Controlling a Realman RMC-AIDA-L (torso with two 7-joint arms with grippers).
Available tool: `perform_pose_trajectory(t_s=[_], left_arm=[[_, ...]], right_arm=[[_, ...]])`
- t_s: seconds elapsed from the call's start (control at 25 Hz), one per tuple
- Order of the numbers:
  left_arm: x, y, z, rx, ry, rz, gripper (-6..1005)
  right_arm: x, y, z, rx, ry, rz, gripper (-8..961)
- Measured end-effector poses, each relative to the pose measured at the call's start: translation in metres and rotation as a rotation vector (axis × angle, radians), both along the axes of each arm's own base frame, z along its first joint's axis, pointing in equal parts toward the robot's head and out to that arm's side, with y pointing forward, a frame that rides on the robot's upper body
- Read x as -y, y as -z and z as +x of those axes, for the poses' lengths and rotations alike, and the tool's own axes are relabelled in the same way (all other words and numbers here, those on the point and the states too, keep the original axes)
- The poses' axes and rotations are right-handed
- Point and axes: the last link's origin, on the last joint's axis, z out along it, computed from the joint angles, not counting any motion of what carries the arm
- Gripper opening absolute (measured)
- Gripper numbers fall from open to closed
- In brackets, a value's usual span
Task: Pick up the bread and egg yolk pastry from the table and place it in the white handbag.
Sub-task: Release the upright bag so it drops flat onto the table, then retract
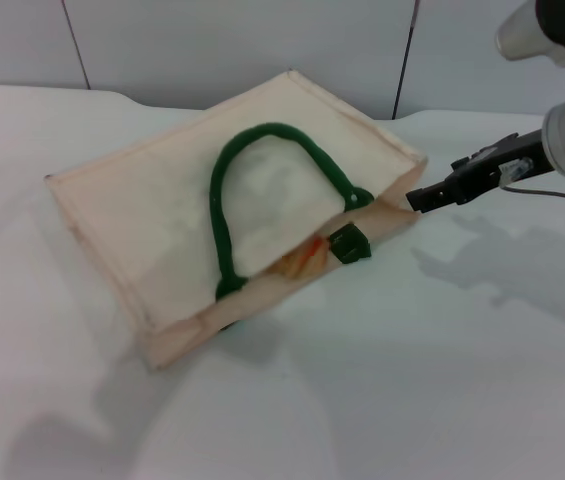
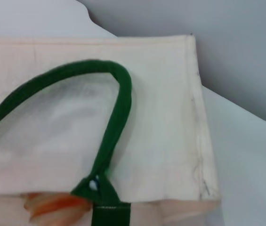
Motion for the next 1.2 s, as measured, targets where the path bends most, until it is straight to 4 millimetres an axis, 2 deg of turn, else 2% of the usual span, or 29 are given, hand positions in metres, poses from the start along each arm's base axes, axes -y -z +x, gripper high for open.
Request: perform_pose_trajectory(t_s=[0.08,0.2,0.32,0.52,0.72,1.0,1.08,1.2], left_arm=[[-0.001,0.000,-0.001,0.007,-0.001,0.009,397],[-0.004,0.001,-0.010,0.029,-0.016,0.032,521],[-0.009,0.000,-0.021,0.078,-0.036,0.072,645],[-0.018,-0.001,-0.042,0.202,-0.063,0.130,784],[-0.030,0.011,-0.064,0.253,-0.072,0.193,786],[-0.030,0.023,-0.087,0.274,-0.079,0.302,787],[-0.027,0.024,-0.098,0.283,-0.096,0.354,786],[-0.025,0.022,-0.103,0.294,-0.102,0.392,785]], right_arm=[[-0.001,-0.001,0.005,-0.004,0.007,0.023,854],[-0.001,-0.006,0.012,-0.016,0.015,0.061,853],[-0.003,-0.020,0.018,-0.053,0.008,0.138,852],[-0.002,-0.045,0.009,-0.167,-0.138,0.300,851],[-0.004,-0.054,0.012,-0.235,-0.274,0.462,851],[-0.005,-0.054,0.037,-0.239,-0.307,0.684,851],[-0.005,-0.055,0.038,-0.251,-0.309,0.696,851],[-0.004,-0.060,0.039,-0.320,-0.315,0.730,852]])
